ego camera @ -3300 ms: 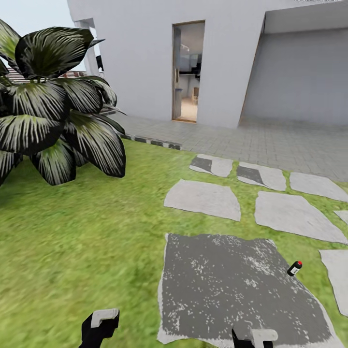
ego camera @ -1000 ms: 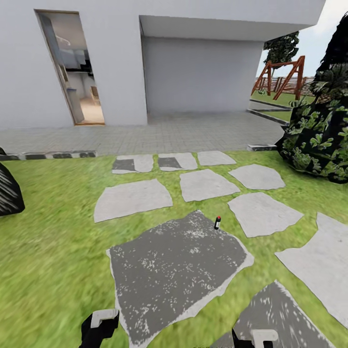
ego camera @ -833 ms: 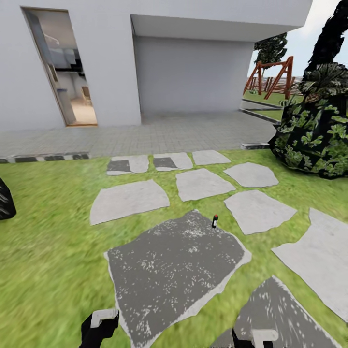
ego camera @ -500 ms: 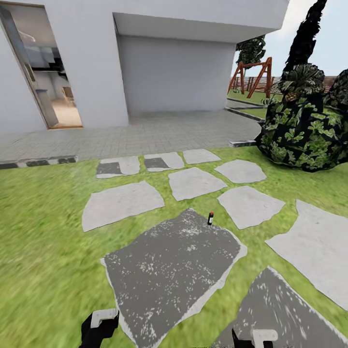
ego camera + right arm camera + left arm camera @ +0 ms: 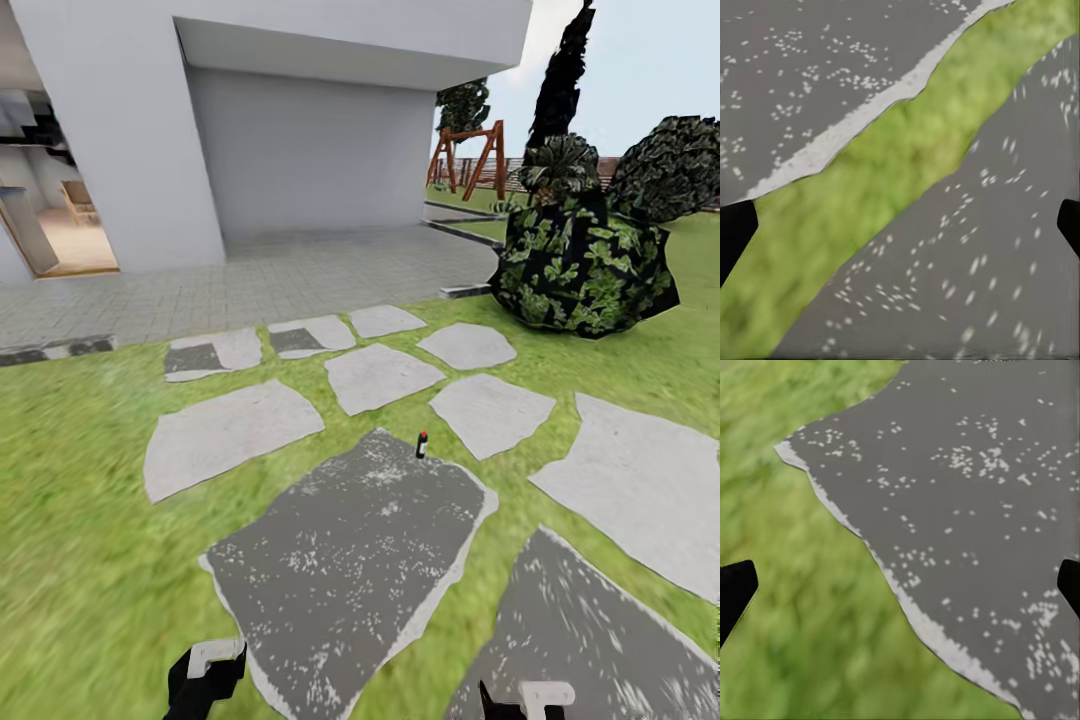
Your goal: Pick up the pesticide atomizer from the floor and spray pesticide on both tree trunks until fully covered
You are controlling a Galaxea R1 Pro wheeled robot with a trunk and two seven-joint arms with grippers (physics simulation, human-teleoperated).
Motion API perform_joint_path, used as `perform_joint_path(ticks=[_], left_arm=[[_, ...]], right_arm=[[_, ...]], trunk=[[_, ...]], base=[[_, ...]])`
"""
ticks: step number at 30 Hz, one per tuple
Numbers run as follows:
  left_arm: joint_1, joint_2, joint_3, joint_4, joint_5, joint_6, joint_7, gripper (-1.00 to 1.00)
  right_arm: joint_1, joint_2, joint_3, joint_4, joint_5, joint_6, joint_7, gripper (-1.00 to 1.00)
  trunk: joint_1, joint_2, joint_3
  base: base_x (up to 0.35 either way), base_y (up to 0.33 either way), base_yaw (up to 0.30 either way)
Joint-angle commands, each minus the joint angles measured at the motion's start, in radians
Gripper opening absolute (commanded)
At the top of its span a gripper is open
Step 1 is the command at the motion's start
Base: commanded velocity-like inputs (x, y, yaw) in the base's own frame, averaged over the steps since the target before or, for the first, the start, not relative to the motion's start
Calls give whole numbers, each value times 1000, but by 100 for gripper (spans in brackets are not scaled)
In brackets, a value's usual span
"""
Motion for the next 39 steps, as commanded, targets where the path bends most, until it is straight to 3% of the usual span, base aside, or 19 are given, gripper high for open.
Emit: perform_joint_path(ticks=[1,14,27,39], left_arm=[[0,0,0,0,0,0,0,100],[0,0,0,0,0,-1,0,100],[0,0,0,0,0,-1,0,100],[0,0,0,0,0,0,0,100]], right_arm=[[0,0,0,0,0,0,0,100],[0,0,0,0,0,0,0,100],[0,0,0,0,0,0,0,100],[0,0,0,0,0,0,0,100]], trunk=[[0,0,0],[0,0,0],[0,0,0],[0,0,0]], base=[[0,302,-264],[0,250,-264],[0,66,-265],[0,280,-264]])
